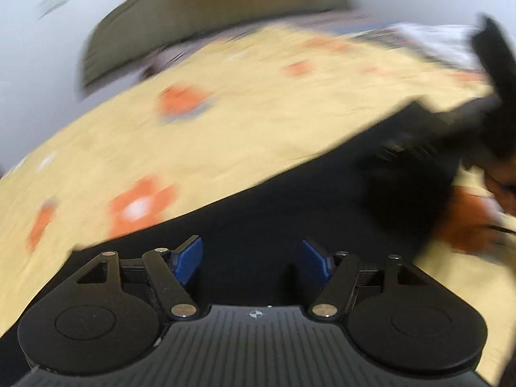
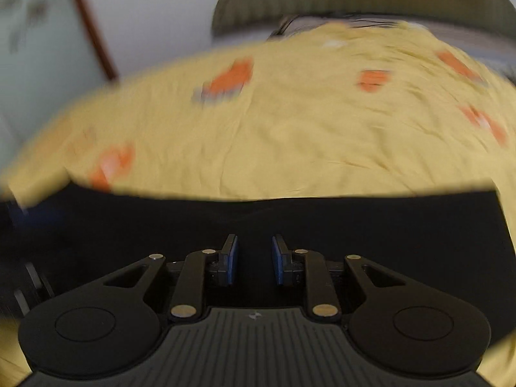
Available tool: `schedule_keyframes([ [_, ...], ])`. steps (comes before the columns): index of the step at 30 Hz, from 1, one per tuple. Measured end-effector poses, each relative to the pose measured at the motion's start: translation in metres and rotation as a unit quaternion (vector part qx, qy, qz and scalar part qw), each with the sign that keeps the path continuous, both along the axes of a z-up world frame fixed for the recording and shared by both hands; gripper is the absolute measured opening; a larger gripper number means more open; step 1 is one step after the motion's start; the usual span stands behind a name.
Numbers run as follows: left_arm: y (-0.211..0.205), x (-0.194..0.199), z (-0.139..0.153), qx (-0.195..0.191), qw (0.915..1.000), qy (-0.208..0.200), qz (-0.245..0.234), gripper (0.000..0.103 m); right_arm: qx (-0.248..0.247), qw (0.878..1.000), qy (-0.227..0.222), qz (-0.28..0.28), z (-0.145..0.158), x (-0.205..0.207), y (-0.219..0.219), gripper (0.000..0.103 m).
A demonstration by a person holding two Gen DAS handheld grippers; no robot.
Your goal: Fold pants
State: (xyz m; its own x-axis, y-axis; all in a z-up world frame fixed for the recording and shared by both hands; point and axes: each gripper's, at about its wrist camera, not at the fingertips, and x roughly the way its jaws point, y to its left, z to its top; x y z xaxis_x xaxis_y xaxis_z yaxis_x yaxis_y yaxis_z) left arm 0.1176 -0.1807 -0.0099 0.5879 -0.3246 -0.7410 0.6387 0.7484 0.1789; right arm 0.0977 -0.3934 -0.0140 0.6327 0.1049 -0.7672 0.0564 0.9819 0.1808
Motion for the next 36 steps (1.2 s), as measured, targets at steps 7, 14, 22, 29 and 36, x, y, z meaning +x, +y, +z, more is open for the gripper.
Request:
schedule_keyframes([
  [7, 0.005, 0.053, -0.017, 0.02, 0.9946, -0.015, 0.101, 0.07, -0.053, 0.997, -0.035, -0.053, 0.012, 0.029, -0.002, 0.022],
  [14, -0.013, 0.043, -0.031, 0.029, 0.9969, -0.019, 0.07, 0.077, -0.093, 0.995, -0.004, 0.04, -0.01, 0.02, 0.032, 0.028],
  [22, 0.035, 0.022, -0.006, 0.012, 0.9915, -0.068, 0.11, 0.082, -0.033, 0.997, -0.045, 0.054, 0.023, 0.003, 0.05, 0.031],
  [29, 0.08, 0.098, -0.031, 0.02, 0.9743, -0.028, 0.223, 0.087, -0.052, 0.988, -0.022, 0.144, -0.005, 0.035, 0.12, 0.042],
  [36, 0.099, 0.041, 0.015, 0.0, 0.9783, -0.073, 0.194, 0.09, -0.031, 0.984, -0.052, 0.166, 0.021, 0.0, 0.135, 0.043],
])
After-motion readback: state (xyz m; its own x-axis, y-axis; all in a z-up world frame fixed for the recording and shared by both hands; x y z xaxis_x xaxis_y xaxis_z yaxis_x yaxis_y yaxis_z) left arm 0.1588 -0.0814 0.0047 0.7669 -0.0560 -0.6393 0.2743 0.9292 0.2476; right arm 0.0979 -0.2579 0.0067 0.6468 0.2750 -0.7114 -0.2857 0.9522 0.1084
